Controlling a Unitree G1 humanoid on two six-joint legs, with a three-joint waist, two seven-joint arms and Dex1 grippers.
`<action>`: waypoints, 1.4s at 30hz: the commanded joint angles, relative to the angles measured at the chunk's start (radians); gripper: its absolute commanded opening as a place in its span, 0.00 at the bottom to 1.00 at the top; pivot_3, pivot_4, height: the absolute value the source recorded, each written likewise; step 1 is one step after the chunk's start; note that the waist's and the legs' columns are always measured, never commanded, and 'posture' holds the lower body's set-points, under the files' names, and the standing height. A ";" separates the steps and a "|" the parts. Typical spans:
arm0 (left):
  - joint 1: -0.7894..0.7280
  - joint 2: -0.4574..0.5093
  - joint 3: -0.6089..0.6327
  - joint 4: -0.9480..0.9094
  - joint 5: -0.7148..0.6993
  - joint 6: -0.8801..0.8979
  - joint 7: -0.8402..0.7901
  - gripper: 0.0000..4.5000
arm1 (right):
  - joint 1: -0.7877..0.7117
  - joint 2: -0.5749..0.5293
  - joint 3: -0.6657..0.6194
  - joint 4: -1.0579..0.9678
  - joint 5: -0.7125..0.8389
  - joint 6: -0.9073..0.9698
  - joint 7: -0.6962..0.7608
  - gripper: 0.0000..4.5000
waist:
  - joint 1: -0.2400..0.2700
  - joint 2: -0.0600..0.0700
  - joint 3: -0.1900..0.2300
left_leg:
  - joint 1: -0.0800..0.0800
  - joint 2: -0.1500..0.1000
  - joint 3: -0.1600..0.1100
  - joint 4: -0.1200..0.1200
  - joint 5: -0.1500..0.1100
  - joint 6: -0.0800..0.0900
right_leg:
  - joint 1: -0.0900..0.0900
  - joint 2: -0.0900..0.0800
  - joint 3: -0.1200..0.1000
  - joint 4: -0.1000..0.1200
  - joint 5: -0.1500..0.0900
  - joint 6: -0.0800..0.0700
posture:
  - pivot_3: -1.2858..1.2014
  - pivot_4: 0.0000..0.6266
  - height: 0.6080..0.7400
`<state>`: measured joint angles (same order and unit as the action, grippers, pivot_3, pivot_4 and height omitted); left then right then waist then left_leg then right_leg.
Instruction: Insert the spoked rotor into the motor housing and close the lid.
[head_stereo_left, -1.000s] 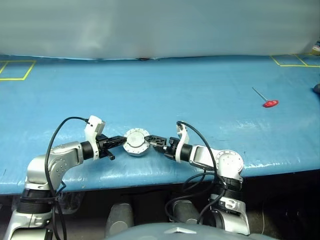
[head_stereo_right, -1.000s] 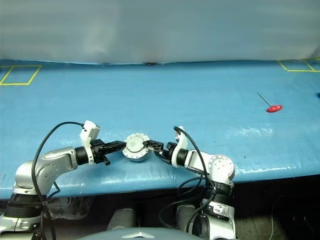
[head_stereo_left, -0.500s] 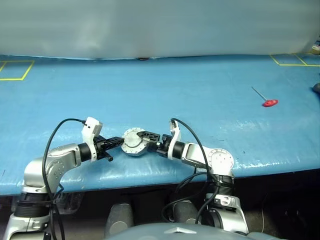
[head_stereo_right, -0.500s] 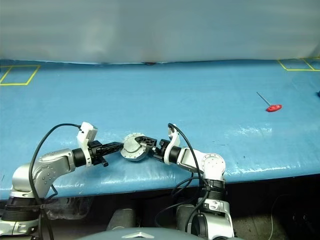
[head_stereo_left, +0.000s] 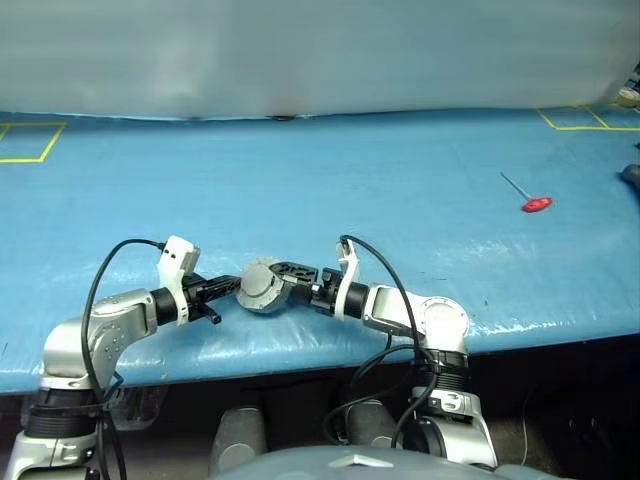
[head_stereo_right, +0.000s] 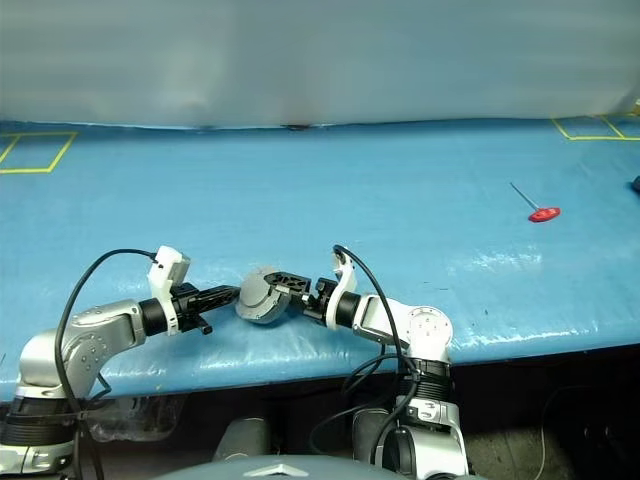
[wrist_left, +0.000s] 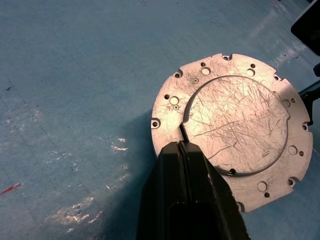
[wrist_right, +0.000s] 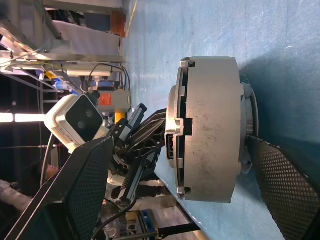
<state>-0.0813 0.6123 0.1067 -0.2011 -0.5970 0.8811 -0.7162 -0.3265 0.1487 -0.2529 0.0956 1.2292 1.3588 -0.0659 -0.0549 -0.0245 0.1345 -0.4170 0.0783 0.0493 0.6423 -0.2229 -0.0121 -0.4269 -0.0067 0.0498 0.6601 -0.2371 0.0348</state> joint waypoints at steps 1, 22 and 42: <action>0.019 -0.015 -0.057 -0.014 -0.002 0.028 -0.007 0.00 | 0.111 0.122 0.116 -0.027 -0.013 0.012 0.014 0.99 | -0.004 0.000 0.000 | 0.000 0.000 0.000 0.000 0.000 0.000 | 0.000 0.000 0.000 0.000 0.000 0.000 | 0.52 0.24 1.00; 0.024 -0.029 -0.062 -0.015 0.010 0.022 -0.015 0.00 | 0.134 0.100 0.110 -0.053 0.020 0.007 0.021 0.47 | -0.008 0.000 0.000 | 0.001 -0.001 -0.001 -0.004 0.000 0.000 | 0.000 0.000 0.000 -0.001 0.000 0.000 | 0.52 0.24 1.00; 0.020 -0.018 -0.060 -0.014 0.017 0.018 -0.017 0.00 | 0.149 0.067 0.187 -0.085 0.014 -0.102 0.043 0.90 | -0.006 -0.001 -0.001 | 0.002 -0.002 -0.001 -0.006 0.000 0.000 | 0.000 -0.001 0.001 -0.001 -0.002 0.001 | 0.52 0.24 1.00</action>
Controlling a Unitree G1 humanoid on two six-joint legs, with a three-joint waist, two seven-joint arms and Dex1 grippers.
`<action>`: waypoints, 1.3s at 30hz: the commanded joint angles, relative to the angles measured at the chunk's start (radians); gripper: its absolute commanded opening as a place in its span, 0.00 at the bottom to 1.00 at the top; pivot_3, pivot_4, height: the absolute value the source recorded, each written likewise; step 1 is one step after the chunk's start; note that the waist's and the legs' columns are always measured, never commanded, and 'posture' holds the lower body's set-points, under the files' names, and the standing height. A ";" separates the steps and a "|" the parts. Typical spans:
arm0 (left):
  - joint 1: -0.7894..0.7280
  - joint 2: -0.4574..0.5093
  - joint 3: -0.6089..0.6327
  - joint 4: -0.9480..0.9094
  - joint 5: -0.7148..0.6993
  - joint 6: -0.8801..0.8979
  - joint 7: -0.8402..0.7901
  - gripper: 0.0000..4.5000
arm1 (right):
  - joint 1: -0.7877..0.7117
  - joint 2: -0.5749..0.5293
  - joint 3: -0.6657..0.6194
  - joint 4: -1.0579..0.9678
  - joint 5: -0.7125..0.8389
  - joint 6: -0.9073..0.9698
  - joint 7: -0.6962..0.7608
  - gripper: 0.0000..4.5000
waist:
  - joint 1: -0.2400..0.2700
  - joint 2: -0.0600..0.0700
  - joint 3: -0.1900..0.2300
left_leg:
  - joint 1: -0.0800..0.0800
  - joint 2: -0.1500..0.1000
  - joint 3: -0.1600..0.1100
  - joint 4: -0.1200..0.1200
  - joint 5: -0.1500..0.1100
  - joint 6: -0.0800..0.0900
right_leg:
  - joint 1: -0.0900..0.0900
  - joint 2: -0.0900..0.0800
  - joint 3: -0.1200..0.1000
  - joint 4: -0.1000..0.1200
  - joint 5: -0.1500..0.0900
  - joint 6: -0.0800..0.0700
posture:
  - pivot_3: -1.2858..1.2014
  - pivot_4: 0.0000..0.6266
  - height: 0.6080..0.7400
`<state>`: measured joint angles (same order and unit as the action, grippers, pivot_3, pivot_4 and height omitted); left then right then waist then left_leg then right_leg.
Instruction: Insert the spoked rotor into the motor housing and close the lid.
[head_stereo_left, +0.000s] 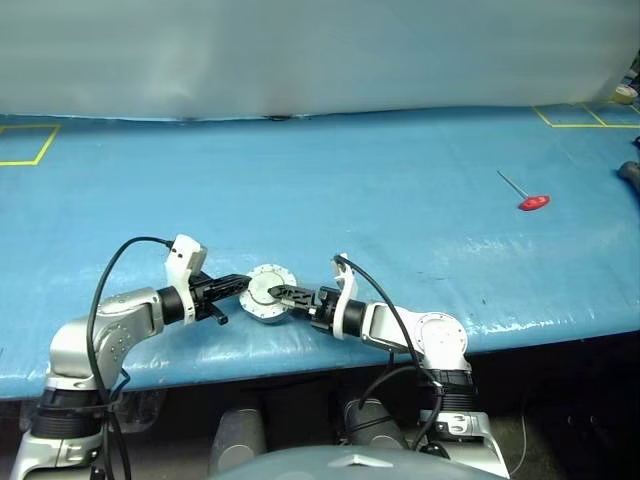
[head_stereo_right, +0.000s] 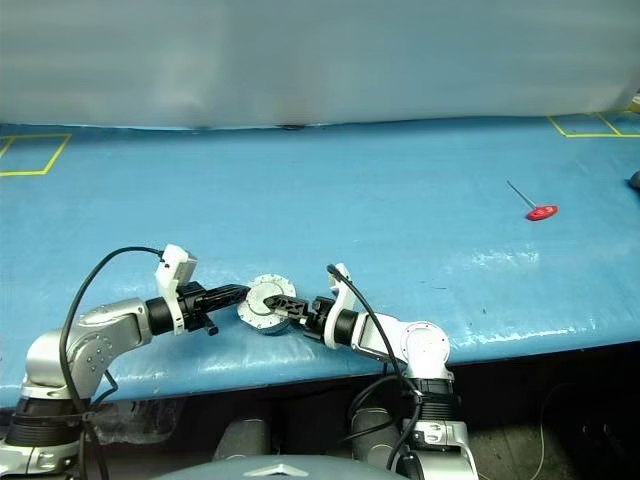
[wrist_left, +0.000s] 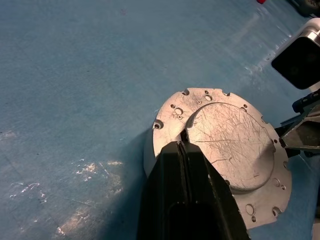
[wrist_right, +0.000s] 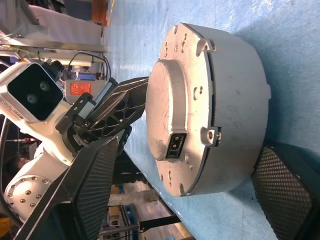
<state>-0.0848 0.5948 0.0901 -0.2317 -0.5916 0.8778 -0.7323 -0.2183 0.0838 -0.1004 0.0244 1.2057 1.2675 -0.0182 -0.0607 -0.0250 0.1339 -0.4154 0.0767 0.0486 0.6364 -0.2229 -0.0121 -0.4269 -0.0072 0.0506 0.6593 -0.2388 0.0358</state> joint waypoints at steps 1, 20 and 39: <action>0.023 -0.001 -0.044 0.017 0.011 0.021 -0.001 0.00 | 0.041 0.132 0.034 -0.012 0.041 -0.012 -0.007 0.90 | 0.000 0.000 0.000 | 0.000 0.000 0.000 0.000 0.000 0.000 | 0.000 0.000 0.000 0.000 0.000 0.000 | 0.52 0.24 1.00; 0.037 -0.005 -0.042 0.012 0.009 0.019 0.003 0.00 | 0.053 0.106 0.044 -0.035 0.183 -0.027 -0.051 0.90 | -0.001 -0.001 0.000 | 0.000 0.000 0.000 -0.001 0.000 0.000 | 0.000 0.000 0.000 0.000 0.000 0.000 | 0.52 0.24 1.00; 0.037 -0.003 -0.046 0.005 0.004 0.021 0.005 0.00 | 0.060 0.093 0.064 -0.056 0.260 -0.110 -0.080 0.90 | -0.004 -0.001 0.000 | 0.001 0.001 0.000 -0.002 0.000 0.000 | -0.001 0.002 0.000 0.000 0.000 0.000 | 0.52 0.24 1.00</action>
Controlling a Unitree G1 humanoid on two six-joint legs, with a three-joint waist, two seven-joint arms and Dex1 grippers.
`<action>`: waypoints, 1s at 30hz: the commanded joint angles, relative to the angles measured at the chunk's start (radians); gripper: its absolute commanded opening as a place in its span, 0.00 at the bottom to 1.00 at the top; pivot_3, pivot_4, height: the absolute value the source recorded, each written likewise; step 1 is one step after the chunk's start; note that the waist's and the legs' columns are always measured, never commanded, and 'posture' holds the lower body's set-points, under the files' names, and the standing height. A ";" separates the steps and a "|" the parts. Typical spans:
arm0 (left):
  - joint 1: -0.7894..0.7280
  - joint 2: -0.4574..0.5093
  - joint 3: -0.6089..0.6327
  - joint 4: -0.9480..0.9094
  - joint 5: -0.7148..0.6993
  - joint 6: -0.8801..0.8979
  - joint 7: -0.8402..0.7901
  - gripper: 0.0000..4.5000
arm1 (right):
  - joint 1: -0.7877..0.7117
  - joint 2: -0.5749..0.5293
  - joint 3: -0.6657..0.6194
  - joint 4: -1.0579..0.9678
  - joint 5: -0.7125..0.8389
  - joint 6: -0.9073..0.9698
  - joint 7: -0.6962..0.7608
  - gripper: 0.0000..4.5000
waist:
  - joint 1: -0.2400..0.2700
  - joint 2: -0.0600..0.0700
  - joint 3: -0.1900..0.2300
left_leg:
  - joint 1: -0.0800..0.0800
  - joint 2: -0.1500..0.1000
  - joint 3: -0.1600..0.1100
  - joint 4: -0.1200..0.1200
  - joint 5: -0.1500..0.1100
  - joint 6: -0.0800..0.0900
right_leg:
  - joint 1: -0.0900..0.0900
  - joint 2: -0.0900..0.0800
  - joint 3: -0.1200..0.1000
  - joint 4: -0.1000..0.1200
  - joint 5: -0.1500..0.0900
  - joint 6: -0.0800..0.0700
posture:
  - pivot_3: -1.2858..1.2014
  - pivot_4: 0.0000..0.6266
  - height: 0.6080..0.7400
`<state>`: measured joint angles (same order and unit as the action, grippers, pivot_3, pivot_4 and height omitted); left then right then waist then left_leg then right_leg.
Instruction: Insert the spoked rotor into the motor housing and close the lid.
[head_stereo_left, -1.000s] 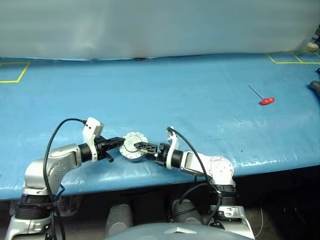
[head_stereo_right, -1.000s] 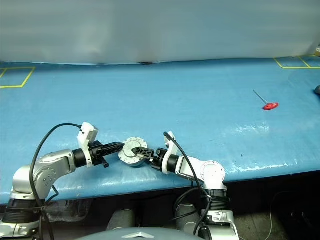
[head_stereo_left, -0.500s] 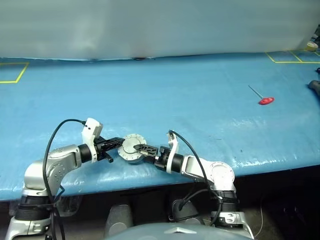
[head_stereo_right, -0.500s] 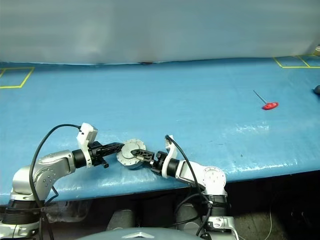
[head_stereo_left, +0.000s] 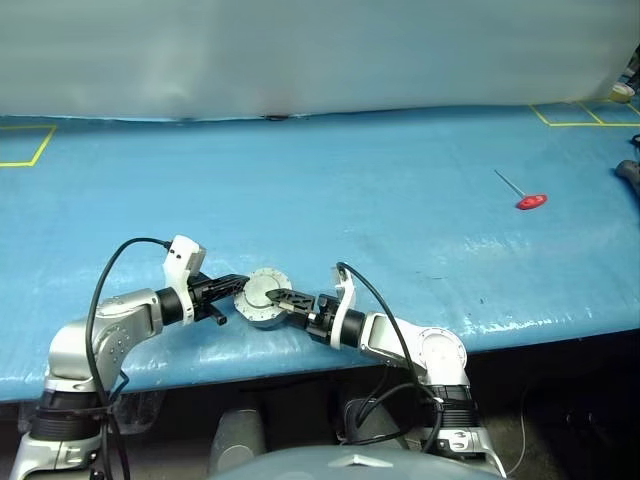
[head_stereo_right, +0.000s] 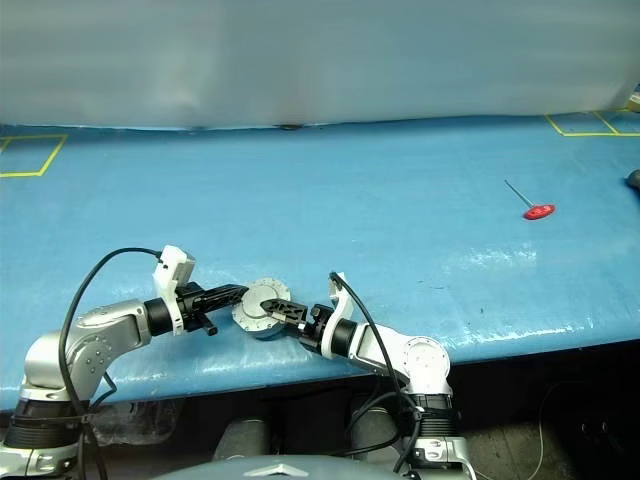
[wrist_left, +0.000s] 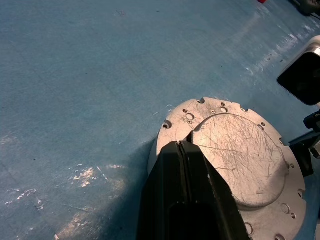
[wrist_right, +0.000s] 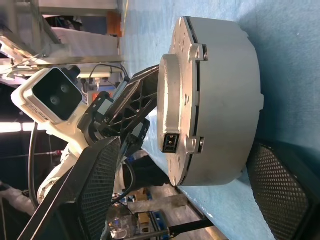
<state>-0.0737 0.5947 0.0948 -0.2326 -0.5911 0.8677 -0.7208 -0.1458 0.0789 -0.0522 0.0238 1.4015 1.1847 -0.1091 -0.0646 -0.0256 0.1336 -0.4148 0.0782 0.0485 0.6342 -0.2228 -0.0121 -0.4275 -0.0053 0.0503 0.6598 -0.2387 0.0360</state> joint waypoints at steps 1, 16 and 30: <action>0.026 -0.003 -0.051 0.007 0.004 0.030 -0.007 0.00 | -0.012 0.096 0.018 -0.058 0.068 -0.029 0.008 0.90 | 0.000 0.000 0.000 | 0.000 0.000 0.000 0.000 0.000 0.000 | 0.000 0.000 0.000 0.000 0.000 0.000 | 0.52 0.24 1.00; 0.025 -0.009 -0.050 0.011 0.008 0.026 -0.008 0.00 | -0.017 0.074 0.029 -0.071 0.106 -0.064 -0.012 0.90 | 0.003 0.000 0.000 | 0.000 0.000 0.000 0.000 0.000 0.000 | 0.000 0.000 0.000 0.000 0.000 0.000 | 0.52 0.24 1.00; 0.026 -0.016 -0.043 0.010 0.017 0.030 -0.014 0.00 | -0.014 0.060 0.038 -0.066 0.113 -0.055 -0.028 0.30 | 0.004 0.000 0.000 | 0.000 0.000 0.000 0.000 0.000 0.000 | 0.000 0.000 0.000 0.000 0.000 0.001 | 0.52 0.24 1.00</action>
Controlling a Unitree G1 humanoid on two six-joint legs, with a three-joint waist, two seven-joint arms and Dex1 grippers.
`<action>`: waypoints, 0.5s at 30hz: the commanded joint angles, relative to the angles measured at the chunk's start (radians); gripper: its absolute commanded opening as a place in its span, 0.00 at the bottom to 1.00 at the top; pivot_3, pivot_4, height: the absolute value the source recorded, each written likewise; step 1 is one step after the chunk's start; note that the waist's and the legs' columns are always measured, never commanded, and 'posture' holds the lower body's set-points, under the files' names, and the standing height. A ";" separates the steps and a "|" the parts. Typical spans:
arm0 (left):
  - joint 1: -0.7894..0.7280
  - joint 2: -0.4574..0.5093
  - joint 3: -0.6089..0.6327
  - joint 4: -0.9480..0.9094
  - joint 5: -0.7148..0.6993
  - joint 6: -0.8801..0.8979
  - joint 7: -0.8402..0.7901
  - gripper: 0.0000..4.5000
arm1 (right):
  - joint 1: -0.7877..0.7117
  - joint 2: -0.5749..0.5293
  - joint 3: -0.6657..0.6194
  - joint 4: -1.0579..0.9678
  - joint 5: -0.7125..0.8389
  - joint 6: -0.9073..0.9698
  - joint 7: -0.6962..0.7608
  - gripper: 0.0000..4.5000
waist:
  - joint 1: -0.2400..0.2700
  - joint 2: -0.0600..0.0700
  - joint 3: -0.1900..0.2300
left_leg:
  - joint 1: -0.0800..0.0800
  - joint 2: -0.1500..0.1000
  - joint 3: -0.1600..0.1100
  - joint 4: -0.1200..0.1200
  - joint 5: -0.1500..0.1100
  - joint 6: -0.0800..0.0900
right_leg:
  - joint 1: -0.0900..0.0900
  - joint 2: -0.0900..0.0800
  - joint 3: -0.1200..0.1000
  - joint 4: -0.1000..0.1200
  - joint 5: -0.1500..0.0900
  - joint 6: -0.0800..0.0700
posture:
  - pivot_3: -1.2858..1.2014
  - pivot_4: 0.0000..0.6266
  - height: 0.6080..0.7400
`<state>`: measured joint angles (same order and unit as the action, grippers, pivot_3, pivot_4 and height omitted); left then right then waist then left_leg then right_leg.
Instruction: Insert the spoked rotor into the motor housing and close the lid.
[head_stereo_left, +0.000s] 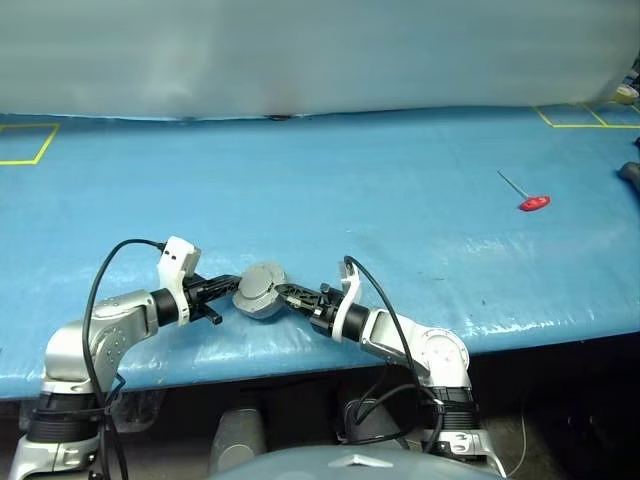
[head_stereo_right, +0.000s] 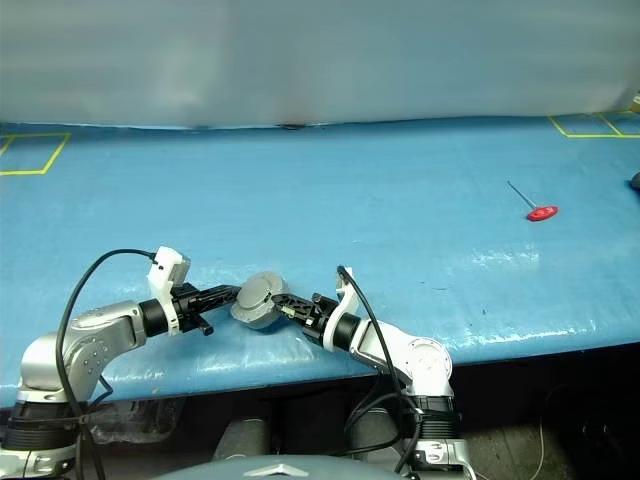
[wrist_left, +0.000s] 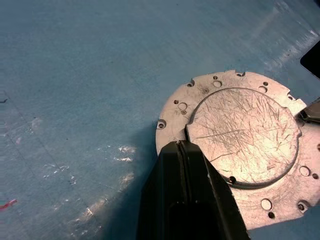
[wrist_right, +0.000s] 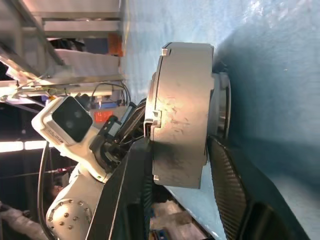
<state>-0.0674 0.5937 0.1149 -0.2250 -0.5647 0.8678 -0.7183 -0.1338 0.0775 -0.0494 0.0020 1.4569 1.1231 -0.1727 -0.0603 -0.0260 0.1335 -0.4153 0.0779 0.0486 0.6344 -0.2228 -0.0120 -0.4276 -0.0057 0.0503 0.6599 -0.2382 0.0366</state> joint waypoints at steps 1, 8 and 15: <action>0.020 -0.015 -0.063 0.003 -0.010 0.030 -0.017 0.00 | -0.026 0.060 0.036 -0.044 0.056 0.008 0.035 0.30 | -0.001 0.000 0.000 | 0.000 0.000 0.000 0.000 0.000 0.000 | 0.000 0.000 0.000 0.000 0.000 0.000 | 0.52 0.24 1.00; 0.022 -0.015 -0.060 0.001 -0.012 0.030 -0.017 0.00 | -0.018 0.048 0.043 -0.041 0.041 0.019 0.026 0.30 | -0.001 0.000 0.000 | 0.000 0.000 0.000 0.000 0.000 0.000 | 0.000 0.000 0.000 0.000 0.000 0.000 | 0.52 0.24 1.00; 0.002 -0.034 -0.014 -0.006 -0.034 0.022 -0.005 0.00 | -0.008 0.024 0.042 -0.030 0.009 0.037 0.008 0.29 | -0.003 0.000 0.000 | 0.000 0.001 0.000 0.000 0.000 0.000 | 0.000 0.001 0.000 0.000 0.000 0.000 | 0.52 0.24 1.00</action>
<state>-0.0680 0.5765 0.1303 -0.2246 -0.5678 0.8698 -0.7153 -0.1327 0.0758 -0.0481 0.0019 1.4494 1.1458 -0.1809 -0.0631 -0.0260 0.1335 -0.4151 0.0786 0.0485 0.6346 -0.2228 -0.0120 -0.4275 -0.0046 0.0502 0.6604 -0.2378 0.0373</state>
